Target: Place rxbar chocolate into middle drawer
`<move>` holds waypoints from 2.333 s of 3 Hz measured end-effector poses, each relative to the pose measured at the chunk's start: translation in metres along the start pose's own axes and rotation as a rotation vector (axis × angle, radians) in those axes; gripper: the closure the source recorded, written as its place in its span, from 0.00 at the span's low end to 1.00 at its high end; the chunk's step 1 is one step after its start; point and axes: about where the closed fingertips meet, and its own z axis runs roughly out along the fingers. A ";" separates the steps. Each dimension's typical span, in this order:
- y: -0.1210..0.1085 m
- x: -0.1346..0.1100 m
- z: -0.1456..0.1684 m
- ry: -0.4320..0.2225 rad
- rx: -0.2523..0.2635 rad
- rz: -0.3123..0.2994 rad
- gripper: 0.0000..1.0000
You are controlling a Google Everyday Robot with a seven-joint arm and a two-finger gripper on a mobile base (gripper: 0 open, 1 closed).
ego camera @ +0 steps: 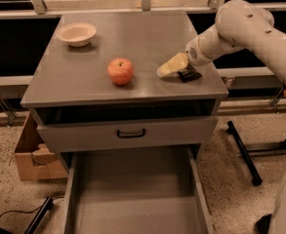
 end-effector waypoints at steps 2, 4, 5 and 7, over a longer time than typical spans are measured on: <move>-0.001 0.004 0.001 0.009 -0.009 0.029 0.49; -0.001 -0.004 -0.007 0.009 -0.009 0.029 0.95; -0.001 -0.005 -0.008 0.009 -0.009 0.029 1.00; 0.001 -0.021 -0.028 -0.023 0.013 -0.003 1.00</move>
Offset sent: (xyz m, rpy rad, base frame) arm -0.0134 -0.0008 -0.0270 0.0501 0.0564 -0.0575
